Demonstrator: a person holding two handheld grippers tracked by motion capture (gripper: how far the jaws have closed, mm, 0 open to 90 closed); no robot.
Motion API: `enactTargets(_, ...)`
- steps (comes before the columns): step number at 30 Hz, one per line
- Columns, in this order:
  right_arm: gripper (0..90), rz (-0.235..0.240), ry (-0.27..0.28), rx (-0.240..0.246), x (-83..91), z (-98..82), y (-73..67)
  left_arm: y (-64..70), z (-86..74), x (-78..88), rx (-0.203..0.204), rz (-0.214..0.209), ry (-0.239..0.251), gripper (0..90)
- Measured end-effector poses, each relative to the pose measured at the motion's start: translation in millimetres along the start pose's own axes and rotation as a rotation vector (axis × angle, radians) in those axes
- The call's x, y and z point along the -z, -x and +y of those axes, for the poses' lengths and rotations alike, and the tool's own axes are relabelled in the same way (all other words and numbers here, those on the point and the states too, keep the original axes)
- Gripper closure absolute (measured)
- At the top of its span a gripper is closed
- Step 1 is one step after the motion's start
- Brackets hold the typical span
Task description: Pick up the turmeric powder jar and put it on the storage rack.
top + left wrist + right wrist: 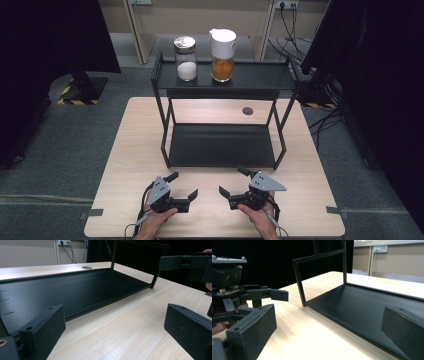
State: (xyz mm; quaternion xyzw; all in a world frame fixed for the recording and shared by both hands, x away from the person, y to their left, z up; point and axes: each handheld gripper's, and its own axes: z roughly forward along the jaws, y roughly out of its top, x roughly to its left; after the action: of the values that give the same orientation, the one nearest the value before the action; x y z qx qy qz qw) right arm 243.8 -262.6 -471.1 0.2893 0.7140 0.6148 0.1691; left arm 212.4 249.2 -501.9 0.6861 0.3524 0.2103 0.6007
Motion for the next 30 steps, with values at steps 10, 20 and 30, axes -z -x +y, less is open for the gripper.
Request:
enactTargets(10,0.4,0.001,-0.011,-0.010,-0.7,-2.7,2.3,0.7,0.1,0.6,-0.003,0.001,0.004,3.0)
enactTargets(20,0.4,-0.005,-0.010,-0.010,-0.3,-2.6,1.6,2.4,-1.1,2.7,-0.010,0.002,0.013,3.0)
enactTargets(30,0.5,-0.004,-0.012,-0.013,-0.5,-2.9,1.5,2.2,-1.4,2.2,-0.011,0.003,0.009,3.1)
